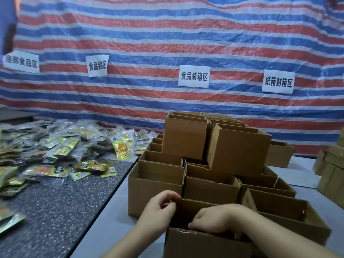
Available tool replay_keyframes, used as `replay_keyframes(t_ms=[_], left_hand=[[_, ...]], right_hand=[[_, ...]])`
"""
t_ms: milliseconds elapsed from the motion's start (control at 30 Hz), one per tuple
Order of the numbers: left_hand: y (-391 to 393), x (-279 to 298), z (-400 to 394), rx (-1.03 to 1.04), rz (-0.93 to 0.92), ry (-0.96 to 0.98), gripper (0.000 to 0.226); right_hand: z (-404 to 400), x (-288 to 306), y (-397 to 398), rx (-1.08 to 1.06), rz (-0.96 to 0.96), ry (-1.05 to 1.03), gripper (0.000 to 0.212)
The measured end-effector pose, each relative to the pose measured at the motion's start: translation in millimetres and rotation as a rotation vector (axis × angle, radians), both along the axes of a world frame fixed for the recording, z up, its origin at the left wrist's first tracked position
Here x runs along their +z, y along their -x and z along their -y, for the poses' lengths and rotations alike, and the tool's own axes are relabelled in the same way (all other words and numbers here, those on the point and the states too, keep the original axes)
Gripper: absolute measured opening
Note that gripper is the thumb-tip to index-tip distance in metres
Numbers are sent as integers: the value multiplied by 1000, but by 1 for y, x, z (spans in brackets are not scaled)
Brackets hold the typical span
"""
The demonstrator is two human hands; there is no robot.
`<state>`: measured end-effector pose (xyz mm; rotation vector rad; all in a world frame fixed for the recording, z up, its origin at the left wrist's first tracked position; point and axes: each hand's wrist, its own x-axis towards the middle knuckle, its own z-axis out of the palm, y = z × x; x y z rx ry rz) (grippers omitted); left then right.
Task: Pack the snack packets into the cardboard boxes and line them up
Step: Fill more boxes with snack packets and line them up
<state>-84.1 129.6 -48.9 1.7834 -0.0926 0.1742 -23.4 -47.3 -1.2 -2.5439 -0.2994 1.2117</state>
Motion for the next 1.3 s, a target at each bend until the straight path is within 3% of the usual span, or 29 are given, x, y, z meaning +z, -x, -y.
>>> replay_keyframes(t_ms=[133, 233, 333, 500, 600, 667, 867, 1000, 1100, 1300], left_hand=[[-3, -2, 2, 9, -21, 7, 29], [-6, -5, 3, 9, -16, 5, 28], [-7, -7, -1, 55, 96, -42, 19], [-25, 22, -31, 267, 390, -18, 23], [-53, 46, -65, 336, 385, -58, 22], [-76, 52, -94, 384, 334, -105, 18], [-160, 28, -195, 547, 120, -410, 10], [-212, -9, -272, 648, -56, -795, 13], [-242, -26, -325, 745, -170, -963, 7], [-290, -59, -383, 844, -329, -1437, 40]], right_hand=[[-12, -22, -6, 212, 39, 161, 38], [-17, -19, -3, 230, 55, 179, 43], [-12, 9, 3, 138, 14, 96, 36], [-5, 57, 17, 62, 448, -250, 24], [-27, 66, 1, 31, 727, -439, 13], [-53, 65, -16, 32, 769, -538, 12], [-136, 50, -76, 75, 822, -704, 36], [-178, 43, -126, 140, 777, -612, 44], [-203, 40, -159, 193, 781, -523, 45], [-244, 32, -201, 315, 797, -346, 44]])
